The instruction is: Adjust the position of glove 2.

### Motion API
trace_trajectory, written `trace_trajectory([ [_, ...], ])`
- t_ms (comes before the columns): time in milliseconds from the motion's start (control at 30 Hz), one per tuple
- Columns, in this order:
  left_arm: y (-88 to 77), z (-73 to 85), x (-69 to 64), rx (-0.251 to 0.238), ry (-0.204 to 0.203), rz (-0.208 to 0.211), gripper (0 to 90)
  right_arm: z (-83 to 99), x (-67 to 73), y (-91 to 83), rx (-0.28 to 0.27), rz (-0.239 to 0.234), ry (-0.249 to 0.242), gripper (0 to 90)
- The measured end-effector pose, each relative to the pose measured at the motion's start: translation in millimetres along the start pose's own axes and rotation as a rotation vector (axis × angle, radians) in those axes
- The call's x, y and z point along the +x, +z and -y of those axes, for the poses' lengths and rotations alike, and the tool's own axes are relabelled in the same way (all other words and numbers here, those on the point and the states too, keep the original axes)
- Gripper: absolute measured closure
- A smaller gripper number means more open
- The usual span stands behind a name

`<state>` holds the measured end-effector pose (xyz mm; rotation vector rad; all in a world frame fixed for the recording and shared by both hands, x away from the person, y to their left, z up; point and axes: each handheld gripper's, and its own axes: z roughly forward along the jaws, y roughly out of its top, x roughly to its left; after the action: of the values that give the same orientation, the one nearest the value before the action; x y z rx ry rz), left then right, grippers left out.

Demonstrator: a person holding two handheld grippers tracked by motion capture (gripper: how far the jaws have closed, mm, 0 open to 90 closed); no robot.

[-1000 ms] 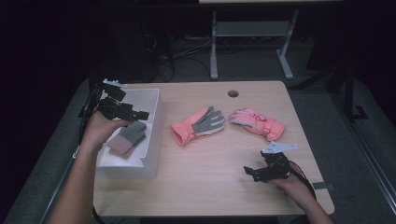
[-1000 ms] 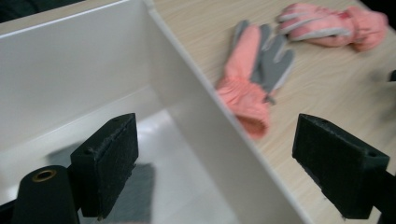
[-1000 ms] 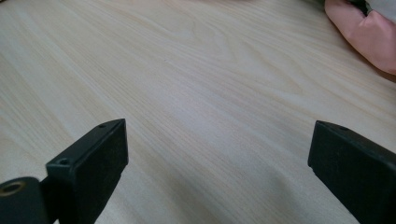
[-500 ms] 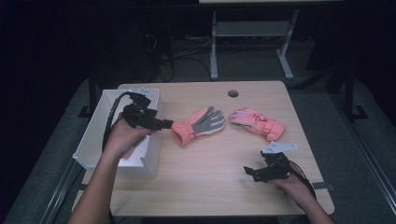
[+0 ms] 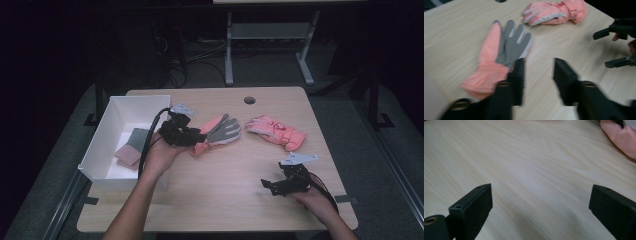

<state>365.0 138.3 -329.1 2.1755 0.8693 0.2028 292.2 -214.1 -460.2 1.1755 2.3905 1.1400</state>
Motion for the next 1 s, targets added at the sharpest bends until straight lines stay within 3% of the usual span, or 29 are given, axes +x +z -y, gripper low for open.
trace_trajectory([
  [33, 3.0, -0.5, -1.0, 0.0, 0.001, 0.003, 72.1, 0.0, 0.0, 0.0, 0.0, 0.0, 0.0, 4.5],
  [167, 20.8, -4.8, -3.8, 0.019, 0.015, 0.005, 89.7, 0.8, 0.1, 0.1, 0.0, -0.001, 0.001, 4.5],
  [367, 49.9, -5.3, 7.5, 0.038, 0.022, -0.059, 89.7, 1.4, 0.7, -1.9, 0.001, -0.001, 0.004, 4.5],
  [533, 76.7, -3.0, 26.5, 0.066, 0.013, -0.101, 89.8, 1.4, 0.3, -0.7, 0.004, -0.005, 0.002, 4.5],
  [800, 109.7, 4.2, 47.9, 0.081, -0.01, -0.109, 89.8, 2.3, -0.7, -2.3, 0.006, -0.006, -0.004, 4.5],
  [1000, 119.9, 7.8, 57.2, 0.087, -0.025, -0.105, 89.8, 3.4, -1.4, -2.4, 0.01, -0.012, -0.001, 4.5],
])
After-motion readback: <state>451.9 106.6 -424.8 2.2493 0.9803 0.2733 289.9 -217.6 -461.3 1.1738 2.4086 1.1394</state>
